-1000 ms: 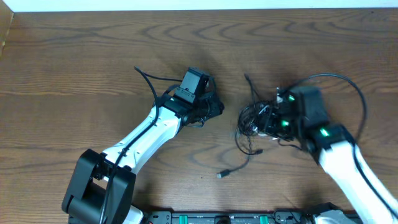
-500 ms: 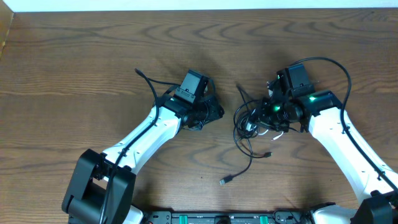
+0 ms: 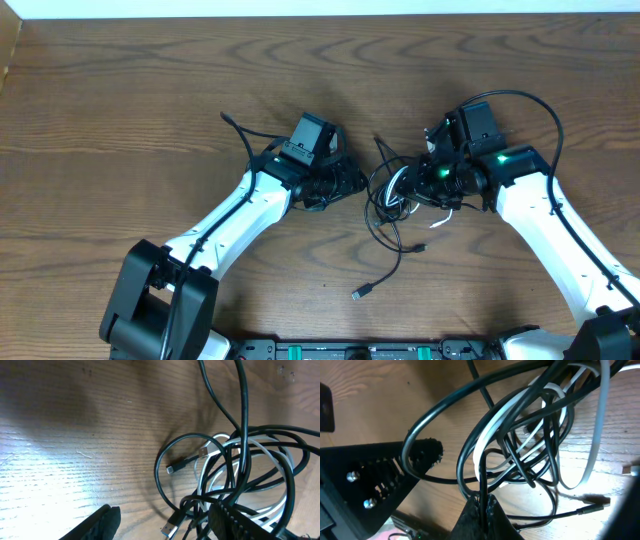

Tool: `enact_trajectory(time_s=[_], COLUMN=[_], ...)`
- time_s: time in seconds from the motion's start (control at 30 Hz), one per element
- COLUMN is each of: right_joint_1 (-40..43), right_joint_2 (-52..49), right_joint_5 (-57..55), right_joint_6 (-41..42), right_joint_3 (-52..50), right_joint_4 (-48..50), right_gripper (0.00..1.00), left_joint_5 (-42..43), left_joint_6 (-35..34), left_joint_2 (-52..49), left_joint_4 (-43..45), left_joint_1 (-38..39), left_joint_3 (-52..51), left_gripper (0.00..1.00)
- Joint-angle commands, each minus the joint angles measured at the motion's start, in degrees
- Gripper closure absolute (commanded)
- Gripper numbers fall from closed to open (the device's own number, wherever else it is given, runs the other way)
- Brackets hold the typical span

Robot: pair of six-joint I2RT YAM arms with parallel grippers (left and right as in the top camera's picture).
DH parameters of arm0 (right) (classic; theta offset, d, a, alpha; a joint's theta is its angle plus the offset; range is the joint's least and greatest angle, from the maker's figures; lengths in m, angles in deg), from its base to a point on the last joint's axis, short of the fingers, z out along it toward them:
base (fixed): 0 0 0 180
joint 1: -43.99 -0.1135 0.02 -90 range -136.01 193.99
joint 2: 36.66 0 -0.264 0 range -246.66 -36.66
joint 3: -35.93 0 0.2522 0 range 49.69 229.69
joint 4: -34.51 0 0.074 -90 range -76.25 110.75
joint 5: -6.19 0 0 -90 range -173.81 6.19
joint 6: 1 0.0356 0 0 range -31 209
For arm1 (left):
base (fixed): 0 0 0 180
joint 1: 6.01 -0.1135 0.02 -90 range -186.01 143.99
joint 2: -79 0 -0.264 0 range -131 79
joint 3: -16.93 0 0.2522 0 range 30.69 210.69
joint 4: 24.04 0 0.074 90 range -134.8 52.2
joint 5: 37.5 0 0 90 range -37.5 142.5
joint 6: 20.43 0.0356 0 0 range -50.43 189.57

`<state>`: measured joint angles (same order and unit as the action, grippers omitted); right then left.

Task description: Untangle cables

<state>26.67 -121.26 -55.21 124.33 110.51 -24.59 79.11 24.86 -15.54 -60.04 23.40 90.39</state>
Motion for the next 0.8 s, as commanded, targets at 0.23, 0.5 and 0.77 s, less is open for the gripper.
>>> enact_trajectory(time_s=[0.23, 0.5, 0.77], right_joint_1=[-0.79, -0.79, 0.04], right_joint_2=[0.31, 0.07, -0.20], right_joint_5=[-11.72, -12.15, -11.61], right_joint_6=[0.61, 1.29, 1.90], right_joint_3=[1.20, 1.20, 1.20], right_joint_4=[0.17, 0.72, 0.61], right_gripper=[0.99, 0.99, 0.99], left_joint_5=[8.33, 8.33, -2.10], left_joint_6=[10.78, 16.63, 15.10], left_joint_2=[-0.35, -0.35, -0.35], left_joint_4=[-1.57, -0.94, 3.37], left_joint_1=[1.57, 4.87, 9.90], left_joint_3=[0.07, 0.07, 0.07], left_gripper=[0.32, 0.33, 0.47])
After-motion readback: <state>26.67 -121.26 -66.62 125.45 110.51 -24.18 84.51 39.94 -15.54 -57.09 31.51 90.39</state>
